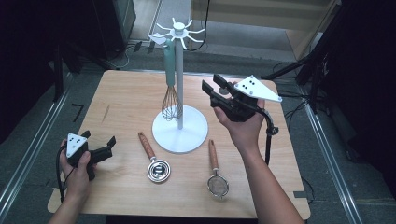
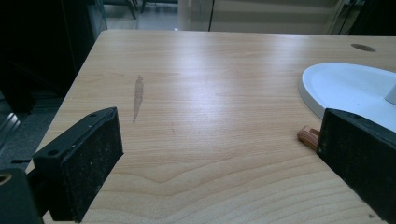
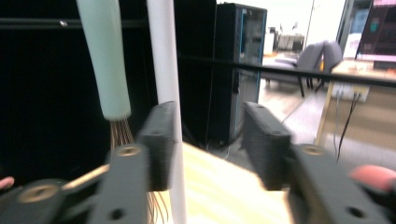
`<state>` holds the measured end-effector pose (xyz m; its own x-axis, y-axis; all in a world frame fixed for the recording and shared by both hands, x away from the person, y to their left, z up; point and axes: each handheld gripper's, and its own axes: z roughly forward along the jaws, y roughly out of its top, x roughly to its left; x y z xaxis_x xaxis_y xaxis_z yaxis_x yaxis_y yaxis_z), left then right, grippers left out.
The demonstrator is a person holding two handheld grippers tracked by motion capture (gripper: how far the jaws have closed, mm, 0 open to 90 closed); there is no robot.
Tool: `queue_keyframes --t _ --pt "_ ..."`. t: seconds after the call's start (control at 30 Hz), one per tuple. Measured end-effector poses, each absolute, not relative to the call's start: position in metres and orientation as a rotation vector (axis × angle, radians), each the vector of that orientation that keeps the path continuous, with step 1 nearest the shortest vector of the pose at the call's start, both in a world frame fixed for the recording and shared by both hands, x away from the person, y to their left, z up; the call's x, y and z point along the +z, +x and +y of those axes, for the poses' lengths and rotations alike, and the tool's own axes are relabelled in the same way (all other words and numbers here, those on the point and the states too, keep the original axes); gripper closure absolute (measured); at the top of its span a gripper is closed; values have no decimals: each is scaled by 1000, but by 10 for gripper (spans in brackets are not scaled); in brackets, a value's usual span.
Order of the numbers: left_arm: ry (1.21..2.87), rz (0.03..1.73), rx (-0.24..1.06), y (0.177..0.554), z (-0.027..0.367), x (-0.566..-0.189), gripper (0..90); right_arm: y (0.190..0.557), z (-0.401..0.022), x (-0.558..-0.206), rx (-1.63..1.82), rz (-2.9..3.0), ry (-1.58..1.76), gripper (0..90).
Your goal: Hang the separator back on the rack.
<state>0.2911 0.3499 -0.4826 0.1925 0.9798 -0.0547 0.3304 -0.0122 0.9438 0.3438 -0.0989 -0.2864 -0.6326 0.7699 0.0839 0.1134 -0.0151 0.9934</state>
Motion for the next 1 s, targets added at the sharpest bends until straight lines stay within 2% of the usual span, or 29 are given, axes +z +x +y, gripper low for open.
queue_keyframes --t 0.47,0.63,1.0 --pt "1521 1302 865 291 350 -483 10 344 -106 -331 1588 1975 1151 404" --pt "1520 1303 864 291 350 -483 10 341 -107 -348 1497 2002 1204 346" --pt "1521 1304 863 292 349 -483 10 340 -113 -372 1450 2020 1297 362"
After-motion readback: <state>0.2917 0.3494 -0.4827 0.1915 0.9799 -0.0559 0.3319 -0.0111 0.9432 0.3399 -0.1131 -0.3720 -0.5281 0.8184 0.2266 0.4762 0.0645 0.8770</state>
